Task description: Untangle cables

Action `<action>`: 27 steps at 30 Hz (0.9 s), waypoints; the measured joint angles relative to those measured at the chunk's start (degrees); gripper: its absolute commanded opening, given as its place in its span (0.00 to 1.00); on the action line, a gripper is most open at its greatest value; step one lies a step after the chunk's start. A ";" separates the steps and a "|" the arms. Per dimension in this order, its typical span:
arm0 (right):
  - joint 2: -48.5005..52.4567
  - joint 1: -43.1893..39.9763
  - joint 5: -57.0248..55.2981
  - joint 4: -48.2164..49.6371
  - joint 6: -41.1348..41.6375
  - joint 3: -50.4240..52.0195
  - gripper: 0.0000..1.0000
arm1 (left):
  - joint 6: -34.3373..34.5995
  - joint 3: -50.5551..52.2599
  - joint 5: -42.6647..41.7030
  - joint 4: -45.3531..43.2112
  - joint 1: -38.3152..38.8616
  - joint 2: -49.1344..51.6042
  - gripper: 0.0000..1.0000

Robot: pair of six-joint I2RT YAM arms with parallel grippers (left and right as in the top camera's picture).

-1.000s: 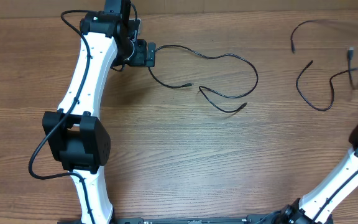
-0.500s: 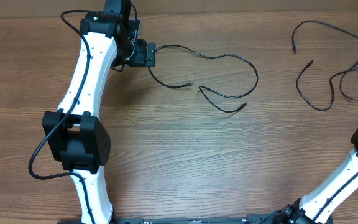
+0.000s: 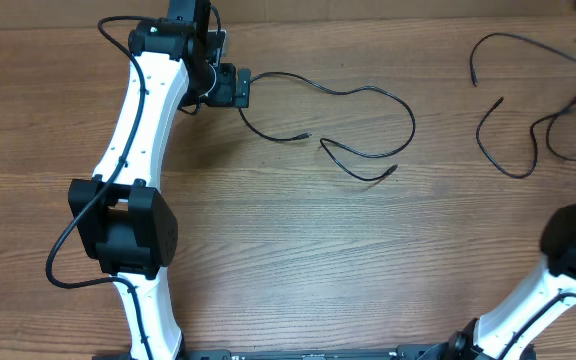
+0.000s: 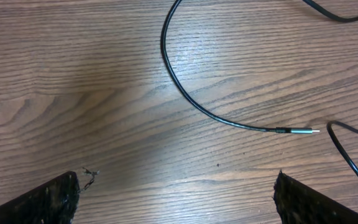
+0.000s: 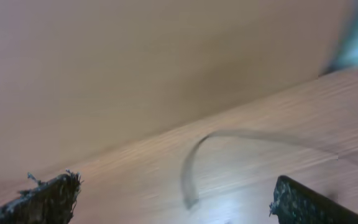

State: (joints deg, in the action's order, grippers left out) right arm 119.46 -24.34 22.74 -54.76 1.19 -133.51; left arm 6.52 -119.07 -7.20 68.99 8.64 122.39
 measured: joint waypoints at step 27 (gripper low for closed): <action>-0.63 35.30 -18.71 -34.71 8.68 14.71 1.00 | 0.00 0.00 0.02 -0.02 0.00 0.00 1.00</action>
State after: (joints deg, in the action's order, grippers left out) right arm 118.83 10.96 4.03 -89.47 9.87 -118.80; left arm 6.52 -119.07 -7.18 68.97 8.64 122.39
